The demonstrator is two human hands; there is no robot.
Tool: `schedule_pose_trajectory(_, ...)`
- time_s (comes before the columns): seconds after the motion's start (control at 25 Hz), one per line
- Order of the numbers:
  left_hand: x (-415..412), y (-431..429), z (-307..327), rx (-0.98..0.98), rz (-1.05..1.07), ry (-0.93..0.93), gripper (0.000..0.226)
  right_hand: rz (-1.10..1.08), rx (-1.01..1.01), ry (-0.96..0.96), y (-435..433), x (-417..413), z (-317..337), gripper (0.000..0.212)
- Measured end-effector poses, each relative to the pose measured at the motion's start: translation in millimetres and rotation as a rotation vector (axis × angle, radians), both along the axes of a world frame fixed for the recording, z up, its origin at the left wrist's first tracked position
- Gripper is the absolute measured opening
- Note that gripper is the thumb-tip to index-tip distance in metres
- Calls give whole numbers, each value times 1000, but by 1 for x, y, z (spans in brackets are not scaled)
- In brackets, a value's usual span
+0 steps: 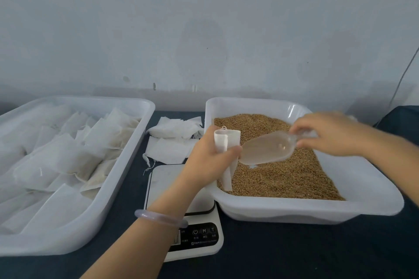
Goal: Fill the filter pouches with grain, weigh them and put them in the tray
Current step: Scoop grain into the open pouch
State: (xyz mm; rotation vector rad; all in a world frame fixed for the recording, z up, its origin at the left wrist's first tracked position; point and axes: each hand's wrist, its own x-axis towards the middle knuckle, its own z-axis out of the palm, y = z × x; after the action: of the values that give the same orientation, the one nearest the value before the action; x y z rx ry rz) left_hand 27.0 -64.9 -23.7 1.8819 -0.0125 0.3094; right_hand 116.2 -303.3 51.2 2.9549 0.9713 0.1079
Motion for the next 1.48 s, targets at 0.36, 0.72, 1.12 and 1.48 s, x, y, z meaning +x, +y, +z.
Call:
schedule_pose_trajectory(0.36,-1,15,1,-436,-116,-11,26,10,88,249,15,-8,-62,20)
schedule_pose_trajectory(0.72,-15,42,43,-492,-323,-54,34,-38,88,281,25,-16,-51,45)
schedule_pose_trajectory(1.12,-31,83,61,-354,-417,58,36,299,1036,635,156,-79,-14,14)
schedule_pose_trajectory(1.48,-33,112,30,455,-160,332,6,194,594,403,180,-67,-39,43)
